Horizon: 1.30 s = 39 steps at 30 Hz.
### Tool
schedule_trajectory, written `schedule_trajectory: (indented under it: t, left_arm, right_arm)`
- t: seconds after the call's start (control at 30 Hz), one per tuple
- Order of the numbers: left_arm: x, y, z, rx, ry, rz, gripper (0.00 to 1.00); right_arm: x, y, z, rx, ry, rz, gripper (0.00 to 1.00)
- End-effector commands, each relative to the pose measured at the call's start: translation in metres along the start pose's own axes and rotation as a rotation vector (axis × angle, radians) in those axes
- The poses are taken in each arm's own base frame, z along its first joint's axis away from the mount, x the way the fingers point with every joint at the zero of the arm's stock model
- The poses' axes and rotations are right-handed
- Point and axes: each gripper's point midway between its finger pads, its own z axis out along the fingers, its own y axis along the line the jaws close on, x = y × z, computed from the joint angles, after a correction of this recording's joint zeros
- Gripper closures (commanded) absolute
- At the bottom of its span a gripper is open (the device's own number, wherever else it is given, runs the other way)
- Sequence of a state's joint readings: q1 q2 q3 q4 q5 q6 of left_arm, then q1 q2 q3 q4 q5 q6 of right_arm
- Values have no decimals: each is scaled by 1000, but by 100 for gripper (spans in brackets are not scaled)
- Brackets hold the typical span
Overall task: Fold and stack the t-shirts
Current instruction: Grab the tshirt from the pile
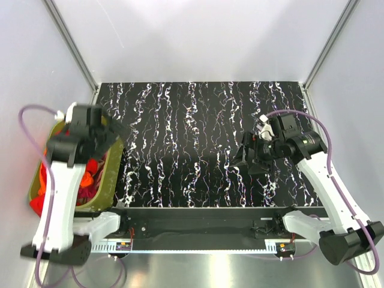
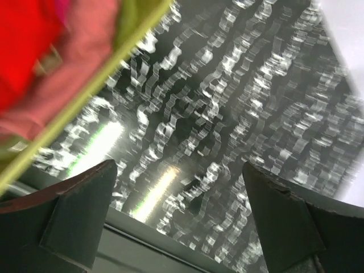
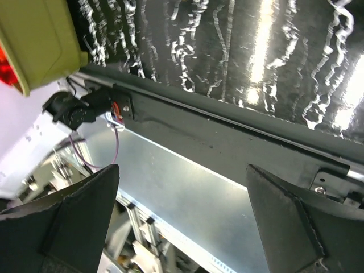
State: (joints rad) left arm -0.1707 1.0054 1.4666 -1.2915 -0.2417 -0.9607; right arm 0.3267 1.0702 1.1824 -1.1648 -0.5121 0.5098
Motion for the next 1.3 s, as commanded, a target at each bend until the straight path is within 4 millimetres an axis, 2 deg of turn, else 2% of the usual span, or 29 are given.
schedule_trajectory:
  t: [0.0,0.03,0.07,0.1,0.13,0.17,0.2,0.23,0.27,0.3,0.33,0.37,0.4,0.43,0.5,0.57,0.73,0.9,0.97,1.13,1.17,1.27]
  left_arm:
    - [-43,4,14,-185,-94,131,1]
    - [-56,7,19,-237,-127,142,1]
    - [-62,10,35,-313,-104,165,1]
    - [-84,11,35,-340,-143,127,1]
    - [-96,16,40,-389,-164,123,1]
    - [-103,19,57,-449,-151,146,1]
    - [-124,27,57,-490,-193,109,1]
    - [-138,33,60,-540,-227,108,1]
    - [-145,39,76,-601,-213,130,1]
    - [-164,45,76,-639,-255,114,1]
    - [-171,49,80,-670,-264,118,1]
    - [-177,56,94,-721,-256,133,1]
    - [-190,64,92,-765,-290,122,1]
    - [-193,71,95,-810,-297,113,1]
    - [-202,84,89,-884,-352,97,1]
    - [-202,92,87,-914,-388,48,1]
    - [-183,127,104,-970,-337,-93,1]
    - [-153,160,133,-1056,-251,-165,1]
    - [-152,165,144,-1062,-232,-179,8]
    - [-163,164,140,-1049,-302,-178,35]
    - [-166,162,138,-1046,-315,-174,55]
    - [-178,155,130,-1021,-338,-160,82]
  right_arm:
    - [-10,26,-8,-47,-10,-104,0]
    - [-8,33,-8,-64,8,-130,0]
    - [-10,36,-7,-67,12,-139,0]
    - [-13,40,-5,-69,21,-149,0]
    - [-14,41,-3,-67,26,-165,0]
    - [-14,42,-1,-64,36,-167,0]
    - [-16,42,3,-58,48,-165,0]
    - [-17,42,6,-60,62,-160,0]
    - [-17,42,7,-60,72,-156,0]
    - [-19,43,12,-56,91,-149,0]
    - [-21,43,13,-59,99,-154,0]
    - [-24,45,12,-55,98,-160,0]
    - [-28,43,17,-34,109,-156,0]
    - [-33,40,19,-8,105,-165,0]
    - [-41,40,25,14,126,-157,0]
    - [-46,41,29,22,135,-151,0]
    - [-54,36,45,64,192,-117,0]
    - [-62,37,50,75,187,-111,0]
    - [-63,36,51,82,187,-109,0]
    - [-66,36,56,93,185,-74,0]
    - [-68,37,57,88,177,-70,1]
    - [-71,44,56,64,164,-58,0]
